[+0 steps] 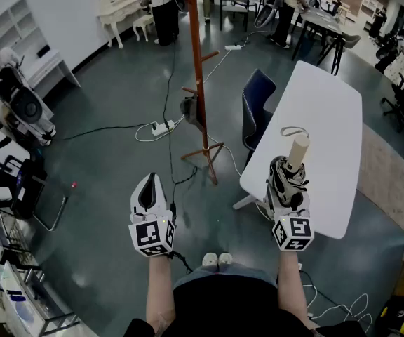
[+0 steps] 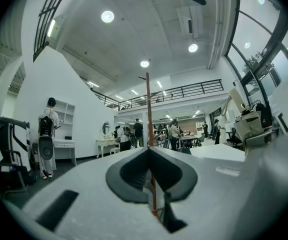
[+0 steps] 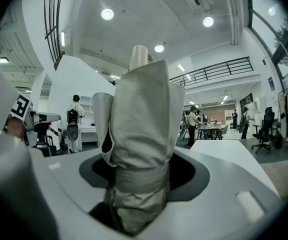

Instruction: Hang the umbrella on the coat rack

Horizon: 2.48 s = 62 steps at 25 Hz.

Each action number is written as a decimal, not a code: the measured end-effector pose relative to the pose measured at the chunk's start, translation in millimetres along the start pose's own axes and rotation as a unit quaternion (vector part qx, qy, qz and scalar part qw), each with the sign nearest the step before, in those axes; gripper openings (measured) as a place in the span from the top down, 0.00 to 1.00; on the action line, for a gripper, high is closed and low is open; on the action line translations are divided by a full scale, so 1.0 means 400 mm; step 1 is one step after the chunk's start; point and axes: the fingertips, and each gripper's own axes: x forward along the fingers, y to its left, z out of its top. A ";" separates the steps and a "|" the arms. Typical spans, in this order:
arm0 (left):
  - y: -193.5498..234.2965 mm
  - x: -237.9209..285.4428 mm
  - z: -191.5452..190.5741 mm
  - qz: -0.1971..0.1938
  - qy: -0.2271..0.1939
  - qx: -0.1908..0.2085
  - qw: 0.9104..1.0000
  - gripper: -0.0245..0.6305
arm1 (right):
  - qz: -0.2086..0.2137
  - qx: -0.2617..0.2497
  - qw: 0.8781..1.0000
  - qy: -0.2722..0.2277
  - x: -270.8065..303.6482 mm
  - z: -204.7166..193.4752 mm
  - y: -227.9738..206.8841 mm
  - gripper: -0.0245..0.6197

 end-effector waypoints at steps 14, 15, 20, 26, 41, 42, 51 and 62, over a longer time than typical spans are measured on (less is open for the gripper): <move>-0.013 -0.004 0.001 -0.005 -0.001 0.001 1.000 0.96 | -0.001 0.004 1.000 -0.003 -0.013 0.002 -0.007 0.52; -0.015 -0.006 0.000 -0.005 0.000 0.001 1.000 0.96 | 0.000 0.004 1.000 -0.003 -0.014 0.000 -0.007 0.52; -0.005 -0.009 0.001 -0.005 0.001 0.001 1.000 0.96 | 0.000 0.004 1.000 -0.001 -0.013 0.001 0.003 0.52; 0.011 -0.008 -0.004 -0.007 0.004 0.000 1.000 0.96 | 0.004 0.017 1.000 -0.007 -0.008 0.004 0.019 0.50; 0.114 0.056 -0.041 -0.019 0.007 -0.007 1.000 0.96 | 0.002 -0.004 1.000 -0.011 0.047 0.009 0.095 0.50; 0.115 0.064 -0.042 -0.019 0.007 -0.009 1.000 0.96 | 0.001 -0.005 1.000 -0.011 0.052 0.011 0.090 0.50; 0.123 0.145 -0.046 -0.018 0.003 -0.015 1.000 0.96 | 0.000 -0.003 1.000 -0.015 0.139 0.028 0.060 0.50; 0.178 0.275 -0.055 -0.005 0.001 -0.010 1.000 0.96 | 0.023 -0.003 1.000 -0.019 0.333 0.042 0.069 0.50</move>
